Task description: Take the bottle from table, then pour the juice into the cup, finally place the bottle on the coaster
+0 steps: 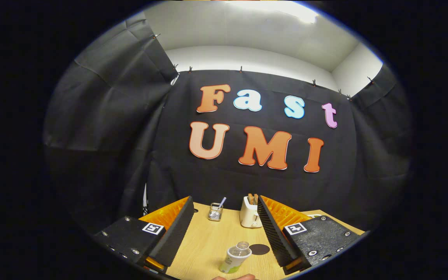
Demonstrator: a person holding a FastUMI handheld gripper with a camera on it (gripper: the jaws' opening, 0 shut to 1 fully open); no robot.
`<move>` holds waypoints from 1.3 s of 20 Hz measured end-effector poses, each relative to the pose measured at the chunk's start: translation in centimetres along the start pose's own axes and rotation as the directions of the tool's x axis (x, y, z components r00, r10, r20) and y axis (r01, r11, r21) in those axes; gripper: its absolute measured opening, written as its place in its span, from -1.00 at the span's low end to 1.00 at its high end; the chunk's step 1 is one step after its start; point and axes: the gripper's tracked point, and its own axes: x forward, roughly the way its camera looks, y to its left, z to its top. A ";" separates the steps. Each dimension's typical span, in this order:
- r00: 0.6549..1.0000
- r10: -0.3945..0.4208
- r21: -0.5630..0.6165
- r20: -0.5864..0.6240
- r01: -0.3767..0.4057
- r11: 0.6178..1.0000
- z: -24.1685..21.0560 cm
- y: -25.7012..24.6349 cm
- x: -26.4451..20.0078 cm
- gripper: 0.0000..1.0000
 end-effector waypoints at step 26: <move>0.930 -0.089 0.082 -0.357 0.127 0.989 -25.1 -0.3 2.6 0.95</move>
